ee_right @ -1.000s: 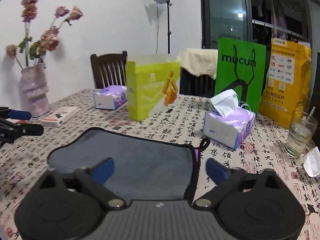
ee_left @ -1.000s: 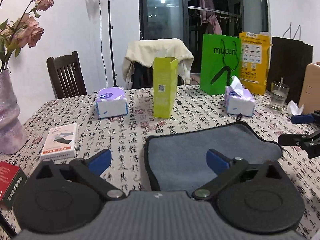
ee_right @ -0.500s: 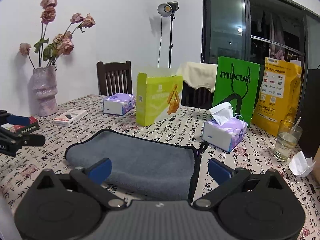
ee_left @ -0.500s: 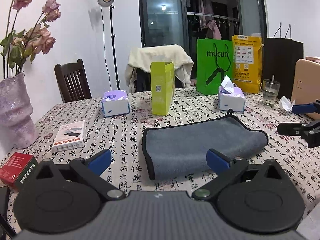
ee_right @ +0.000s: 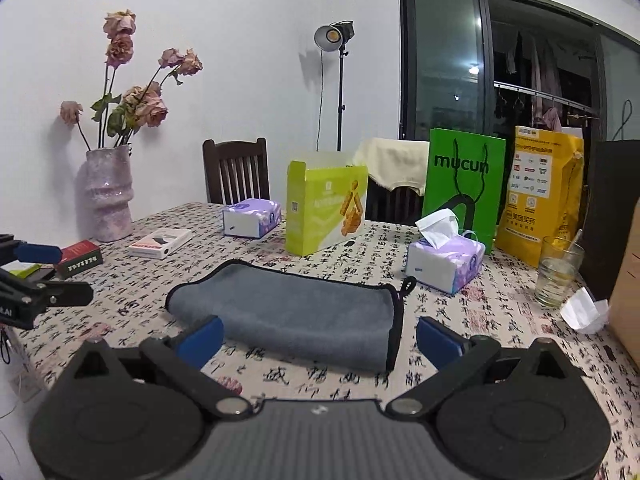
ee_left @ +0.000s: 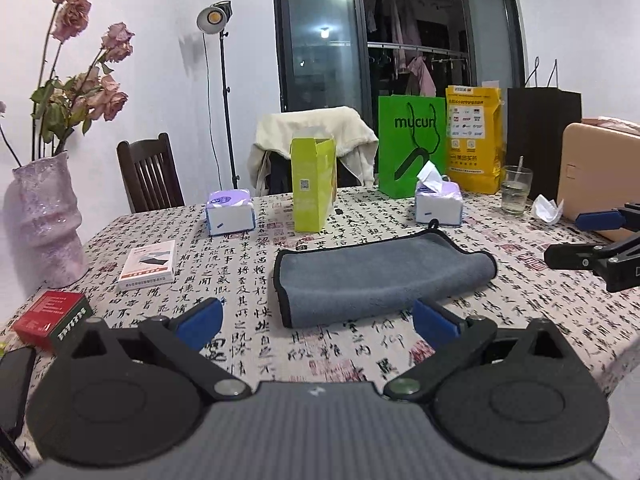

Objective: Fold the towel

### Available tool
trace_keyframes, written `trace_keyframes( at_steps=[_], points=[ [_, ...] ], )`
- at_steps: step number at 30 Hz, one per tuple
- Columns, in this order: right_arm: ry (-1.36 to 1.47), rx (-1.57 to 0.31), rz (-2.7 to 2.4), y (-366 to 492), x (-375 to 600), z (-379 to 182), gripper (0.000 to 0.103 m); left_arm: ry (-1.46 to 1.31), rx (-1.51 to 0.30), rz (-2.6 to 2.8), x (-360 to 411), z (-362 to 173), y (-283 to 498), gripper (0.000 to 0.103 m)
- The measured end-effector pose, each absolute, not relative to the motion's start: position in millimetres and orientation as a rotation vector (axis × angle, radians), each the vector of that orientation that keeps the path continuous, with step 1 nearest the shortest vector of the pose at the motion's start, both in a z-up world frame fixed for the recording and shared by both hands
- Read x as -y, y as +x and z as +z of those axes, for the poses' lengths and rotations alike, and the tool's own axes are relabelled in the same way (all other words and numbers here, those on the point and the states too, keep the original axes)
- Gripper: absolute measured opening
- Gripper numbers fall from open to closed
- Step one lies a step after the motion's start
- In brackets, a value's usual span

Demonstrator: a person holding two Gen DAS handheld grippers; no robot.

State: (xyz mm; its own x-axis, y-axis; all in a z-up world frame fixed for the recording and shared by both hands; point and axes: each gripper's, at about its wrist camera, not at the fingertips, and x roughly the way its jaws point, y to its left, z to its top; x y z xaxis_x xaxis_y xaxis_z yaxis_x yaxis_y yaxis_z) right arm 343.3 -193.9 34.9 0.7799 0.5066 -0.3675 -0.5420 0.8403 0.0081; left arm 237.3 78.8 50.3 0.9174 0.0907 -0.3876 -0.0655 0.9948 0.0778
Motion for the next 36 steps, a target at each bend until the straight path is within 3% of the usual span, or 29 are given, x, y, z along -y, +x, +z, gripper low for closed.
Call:
trace_keyframes(
  at_steps=[36],
  points=[
    [-0.073, -0.261, 0.573, 168.3, 230.4, 23.7, 0.103, 0.085, -0.269, 0.087, -41.8, 31.3, 81.3, 0.103]
  ],
)
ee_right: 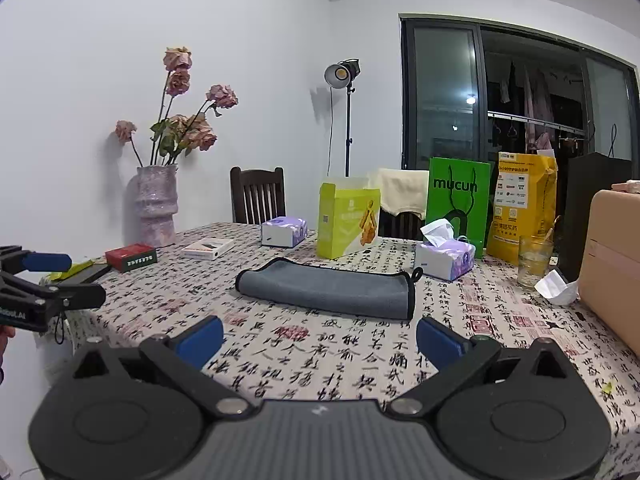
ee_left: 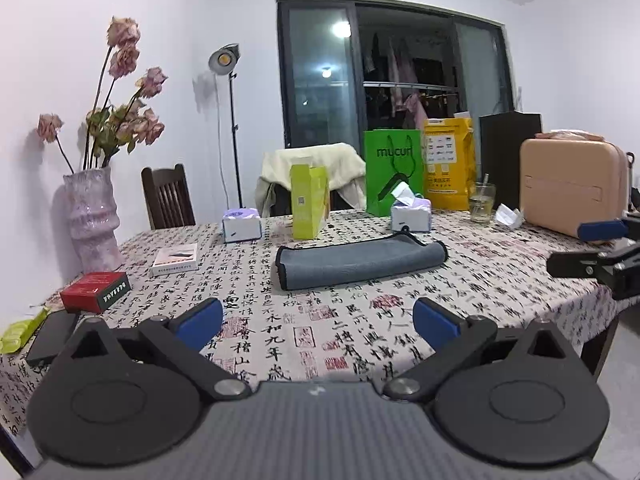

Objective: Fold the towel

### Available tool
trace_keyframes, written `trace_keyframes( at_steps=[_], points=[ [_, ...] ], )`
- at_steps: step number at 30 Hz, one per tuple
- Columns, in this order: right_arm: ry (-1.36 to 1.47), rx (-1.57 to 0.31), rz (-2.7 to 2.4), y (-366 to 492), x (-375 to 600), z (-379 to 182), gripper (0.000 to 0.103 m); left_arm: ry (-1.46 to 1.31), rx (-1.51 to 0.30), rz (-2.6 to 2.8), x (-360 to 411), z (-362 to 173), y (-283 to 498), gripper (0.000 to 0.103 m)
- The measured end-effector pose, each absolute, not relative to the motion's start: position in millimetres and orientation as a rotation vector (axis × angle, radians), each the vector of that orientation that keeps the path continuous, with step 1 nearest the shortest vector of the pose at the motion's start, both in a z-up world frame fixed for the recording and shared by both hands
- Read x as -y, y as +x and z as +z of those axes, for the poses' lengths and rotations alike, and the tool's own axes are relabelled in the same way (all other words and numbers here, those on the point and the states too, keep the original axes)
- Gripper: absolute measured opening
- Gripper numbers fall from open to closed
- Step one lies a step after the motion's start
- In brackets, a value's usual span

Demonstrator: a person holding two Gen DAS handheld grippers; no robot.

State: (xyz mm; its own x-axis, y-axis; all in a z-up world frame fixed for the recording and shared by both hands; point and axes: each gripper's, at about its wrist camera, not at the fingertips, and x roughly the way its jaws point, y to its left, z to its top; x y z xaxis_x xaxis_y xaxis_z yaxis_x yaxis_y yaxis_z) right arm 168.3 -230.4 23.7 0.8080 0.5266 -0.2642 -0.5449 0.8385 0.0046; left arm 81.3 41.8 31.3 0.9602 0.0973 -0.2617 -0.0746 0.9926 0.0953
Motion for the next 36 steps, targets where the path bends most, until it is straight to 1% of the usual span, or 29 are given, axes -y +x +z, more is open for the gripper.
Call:
trace_keyframes(
  at_steps=[13, 20, 26, 36],
  points=[
    [-0.104, -0.263, 0.589, 113.7, 224.0, 12.1, 0.103, 0.056, -0.267, 0.052, -30.1, 15.1, 36.4, 0.103],
    [-0.143, -0.177, 0.584, 78.8, 217.2, 10.6, 0.103, 0.029, -0.251, 0.077, -26.0, 16.5, 15.9, 0.103],
    [-0.143, -0.167, 0.615, 60.5, 212.9, 6.8, 0.103, 0.017, -0.264, 0.073, -22.6, 15.9, 10.9, 0.103],
    [-0.105, -0.227, 0.579, 48.8, 225.2, -8.7, 0.103, 0.010, -0.317, 0.081, -13.8, 3.8, 2.7, 0.103]
  ],
)
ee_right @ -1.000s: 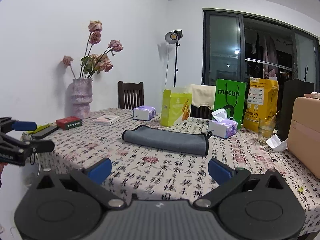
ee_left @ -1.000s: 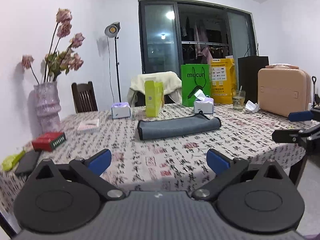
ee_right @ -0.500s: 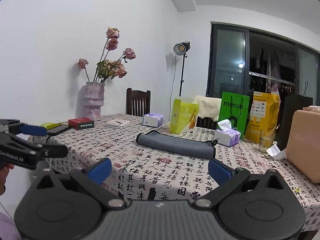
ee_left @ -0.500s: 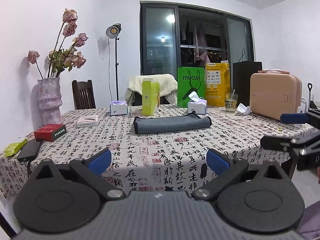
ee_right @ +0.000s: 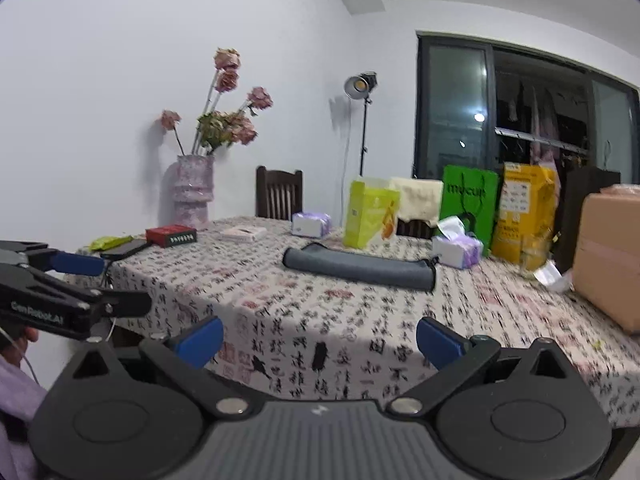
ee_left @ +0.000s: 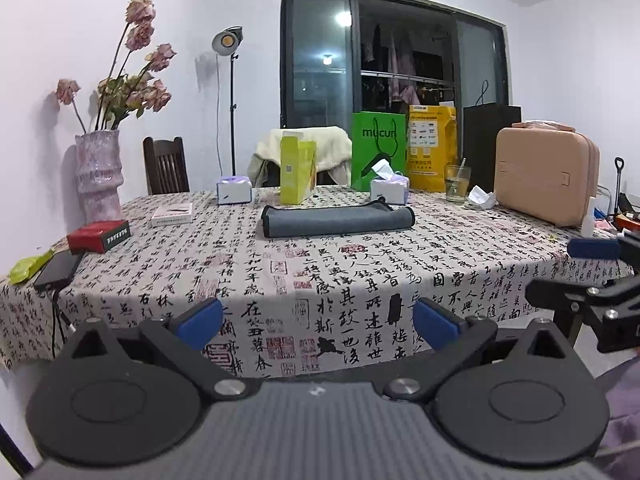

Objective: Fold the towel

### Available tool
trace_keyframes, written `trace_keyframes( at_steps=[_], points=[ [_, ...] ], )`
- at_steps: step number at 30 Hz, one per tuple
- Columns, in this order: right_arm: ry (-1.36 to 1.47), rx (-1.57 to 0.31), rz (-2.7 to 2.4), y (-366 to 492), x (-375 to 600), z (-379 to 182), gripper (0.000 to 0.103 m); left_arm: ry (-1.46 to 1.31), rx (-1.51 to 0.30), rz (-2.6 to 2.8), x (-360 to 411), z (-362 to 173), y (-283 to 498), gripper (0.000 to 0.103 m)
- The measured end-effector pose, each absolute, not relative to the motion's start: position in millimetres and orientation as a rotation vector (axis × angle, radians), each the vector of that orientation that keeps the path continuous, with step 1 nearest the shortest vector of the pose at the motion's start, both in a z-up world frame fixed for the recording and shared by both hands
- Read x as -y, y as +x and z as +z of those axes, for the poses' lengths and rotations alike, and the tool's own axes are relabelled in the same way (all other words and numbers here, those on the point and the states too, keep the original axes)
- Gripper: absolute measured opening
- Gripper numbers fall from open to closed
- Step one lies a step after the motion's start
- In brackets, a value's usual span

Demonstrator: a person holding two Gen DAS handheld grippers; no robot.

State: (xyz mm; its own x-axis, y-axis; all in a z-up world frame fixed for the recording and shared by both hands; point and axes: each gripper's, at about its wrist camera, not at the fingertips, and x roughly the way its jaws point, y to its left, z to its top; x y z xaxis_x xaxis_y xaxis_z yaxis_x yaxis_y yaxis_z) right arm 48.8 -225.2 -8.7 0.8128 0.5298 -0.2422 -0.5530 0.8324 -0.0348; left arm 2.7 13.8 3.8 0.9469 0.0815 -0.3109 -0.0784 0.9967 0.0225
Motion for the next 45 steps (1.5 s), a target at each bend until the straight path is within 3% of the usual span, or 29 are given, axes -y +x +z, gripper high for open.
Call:
trace_keyframes(
  at_steps=[45],
  points=[
    [-0.068, -0.240, 0.572, 47.7, 231.8, -15.0, 0.103, 0.042, -0.316, 0.059, -3.1, 1.0, 2.9, 0.103]
  ],
)
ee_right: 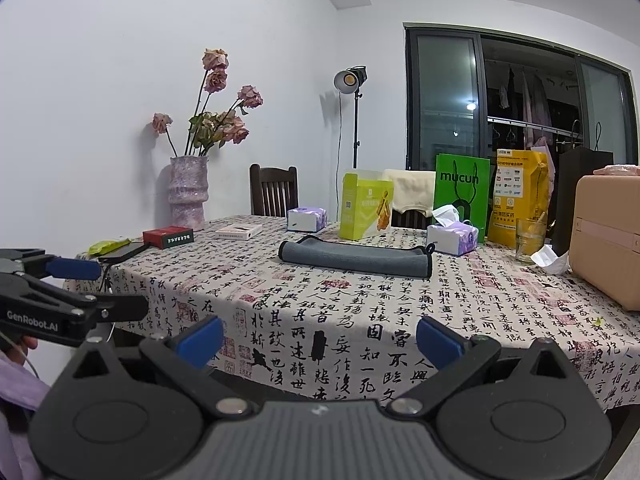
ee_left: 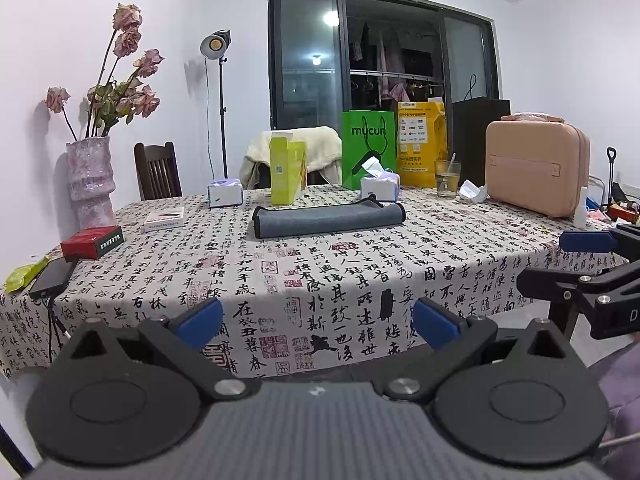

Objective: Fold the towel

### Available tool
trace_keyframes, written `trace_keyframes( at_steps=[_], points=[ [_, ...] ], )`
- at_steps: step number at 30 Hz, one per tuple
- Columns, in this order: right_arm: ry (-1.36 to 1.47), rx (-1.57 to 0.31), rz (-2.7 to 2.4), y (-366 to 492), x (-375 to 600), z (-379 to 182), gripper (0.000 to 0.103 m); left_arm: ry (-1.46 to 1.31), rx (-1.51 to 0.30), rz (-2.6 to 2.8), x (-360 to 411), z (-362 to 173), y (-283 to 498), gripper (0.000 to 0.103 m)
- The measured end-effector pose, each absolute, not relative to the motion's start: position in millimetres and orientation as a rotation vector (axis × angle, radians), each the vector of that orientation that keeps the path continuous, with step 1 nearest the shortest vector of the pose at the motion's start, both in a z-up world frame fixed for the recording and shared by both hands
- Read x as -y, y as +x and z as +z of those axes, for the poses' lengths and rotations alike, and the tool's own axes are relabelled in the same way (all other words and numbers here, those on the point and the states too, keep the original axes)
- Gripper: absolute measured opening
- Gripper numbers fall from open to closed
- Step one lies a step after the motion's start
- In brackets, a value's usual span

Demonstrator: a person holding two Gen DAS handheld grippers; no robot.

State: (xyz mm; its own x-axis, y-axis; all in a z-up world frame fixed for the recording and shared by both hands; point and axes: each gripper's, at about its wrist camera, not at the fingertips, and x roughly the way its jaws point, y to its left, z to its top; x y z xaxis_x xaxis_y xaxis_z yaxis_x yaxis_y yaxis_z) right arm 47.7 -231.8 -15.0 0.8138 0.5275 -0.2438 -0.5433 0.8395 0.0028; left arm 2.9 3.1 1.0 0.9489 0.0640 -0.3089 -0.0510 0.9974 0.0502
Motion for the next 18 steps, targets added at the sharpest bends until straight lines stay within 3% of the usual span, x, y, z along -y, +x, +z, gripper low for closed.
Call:
trace_keyframes(
  at_steps=[18],
  points=[
    [-0.065, -0.242, 0.572, 47.3, 230.5, -15.7, 0.103, 0.044, -0.317, 0.057, -2.3, 0.3, 3.8, 0.103]
  ],
)
